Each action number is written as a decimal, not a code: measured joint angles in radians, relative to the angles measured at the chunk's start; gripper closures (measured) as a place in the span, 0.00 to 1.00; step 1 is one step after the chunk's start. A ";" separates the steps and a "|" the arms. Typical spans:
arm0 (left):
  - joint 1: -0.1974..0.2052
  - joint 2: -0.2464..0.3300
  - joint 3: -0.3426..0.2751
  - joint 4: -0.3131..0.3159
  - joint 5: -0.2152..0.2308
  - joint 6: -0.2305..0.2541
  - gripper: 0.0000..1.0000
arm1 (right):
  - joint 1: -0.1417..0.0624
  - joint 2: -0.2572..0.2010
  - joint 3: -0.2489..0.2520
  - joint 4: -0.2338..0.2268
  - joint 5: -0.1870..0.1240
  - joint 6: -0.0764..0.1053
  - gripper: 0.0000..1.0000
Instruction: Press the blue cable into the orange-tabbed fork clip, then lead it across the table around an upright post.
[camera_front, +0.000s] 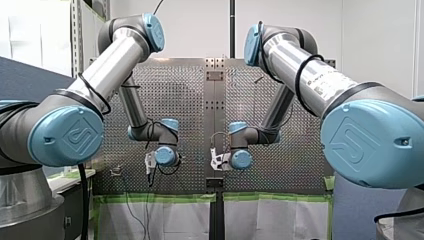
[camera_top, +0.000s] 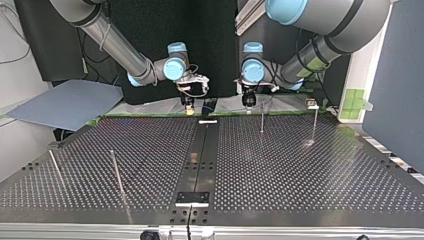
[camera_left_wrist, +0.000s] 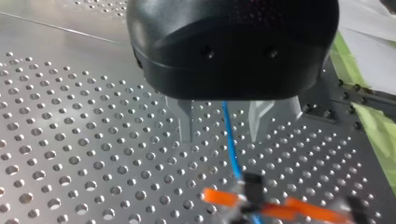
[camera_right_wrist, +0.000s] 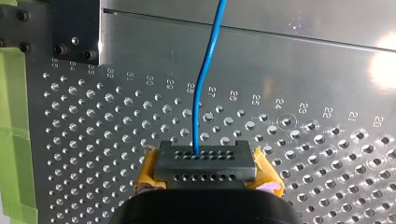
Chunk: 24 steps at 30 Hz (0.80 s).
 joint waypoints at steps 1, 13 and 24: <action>-0.002 0.000 0.006 -0.007 0.000 -0.001 0.40 | 0.000 0.000 0.000 0.000 0.000 0.000 1.00; -0.018 -0.001 0.055 -0.057 0.001 -0.031 0.40 | 0.000 0.000 0.000 0.001 -0.001 -0.001 1.00; -0.019 -0.008 0.057 -0.079 0.000 -0.028 0.58 | 0.000 0.000 0.000 0.003 -0.001 -0.001 1.00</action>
